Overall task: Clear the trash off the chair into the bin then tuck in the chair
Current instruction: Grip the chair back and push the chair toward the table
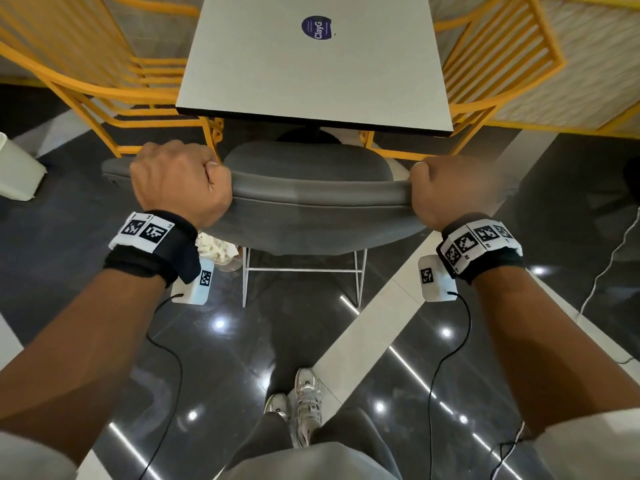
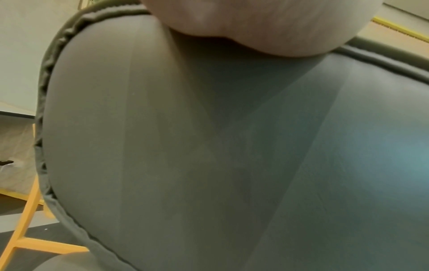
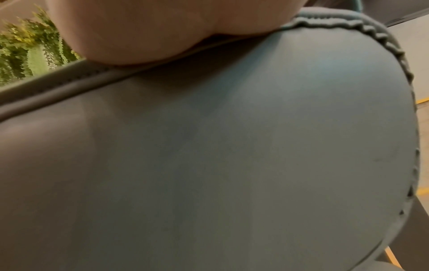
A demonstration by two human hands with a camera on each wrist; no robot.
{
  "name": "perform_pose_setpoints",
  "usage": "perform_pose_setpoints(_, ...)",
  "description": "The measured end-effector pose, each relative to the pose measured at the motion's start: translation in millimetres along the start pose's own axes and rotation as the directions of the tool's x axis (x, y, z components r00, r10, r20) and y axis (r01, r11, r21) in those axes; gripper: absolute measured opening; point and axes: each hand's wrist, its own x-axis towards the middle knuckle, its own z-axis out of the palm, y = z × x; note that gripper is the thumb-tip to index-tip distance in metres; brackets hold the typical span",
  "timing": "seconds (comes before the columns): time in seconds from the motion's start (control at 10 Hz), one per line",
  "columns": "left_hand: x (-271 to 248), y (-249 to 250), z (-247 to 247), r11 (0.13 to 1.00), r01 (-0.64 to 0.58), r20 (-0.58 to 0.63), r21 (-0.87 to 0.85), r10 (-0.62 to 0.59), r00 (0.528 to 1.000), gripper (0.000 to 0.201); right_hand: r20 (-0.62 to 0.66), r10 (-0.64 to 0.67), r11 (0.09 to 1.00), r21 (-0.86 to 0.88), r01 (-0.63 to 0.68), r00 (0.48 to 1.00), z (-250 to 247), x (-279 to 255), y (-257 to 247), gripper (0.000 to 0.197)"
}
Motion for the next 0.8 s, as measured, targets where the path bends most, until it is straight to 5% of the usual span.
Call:
perform_pose_setpoints(0.2, -11, -2, -4, 0.999, 0.029, 0.016, 0.019, -0.029, 0.999, 0.039, 0.012, -0.002, 1.000, 0.002, 0.002, 1.000, -3, -8, -4, 0.042)
perform_pose_setpoints(0.4, -36, -4, -18, 0.997, -0.026, 0.043, -0.072, 0.030, 0.999, 0.036, -0.040, -0.133, 0.967, 0.214, 0.138, 0.990, -7, -43, -1, 0.029)
perform_pose_setpoints(0.5, -72, -7, -21, 0.991, -0.034, 0.086, -0.131, 0.046, 0.995, 0.052, -0.079, -0.214, 0.926, 0.300, 0.229, 0.973, -7, -87, 0, 0.036)
perform_pose_setpoints(0.6, -131, -13, -16, 0.976, 0.017, 0.134, -0.219, 0.013, 0.991, 0.068, 0.087, -0.194, 0.905, 0.400, 0.144, 0.977, -4, -151, 0, 0.039)
perform_pose_setpoints(0.7, -215, -33, 2, 0.956, 0.133, 0.377, -0.263, -0.025, 0.926, 0.058, 0.551, -0.199, 0.927, 0.375, -0.027, 0.810, 27, -224, 18, 0.034)
perform_pose_setpoints(0.8, -330, -79, 22, 0.945, 0.325, 0.808, -0.043, -0.159, 0.568, 0.048, 0.910, -0.114, 0.989, 0.141, -0.040, 0.399, 59, -301, 50, 0.030)
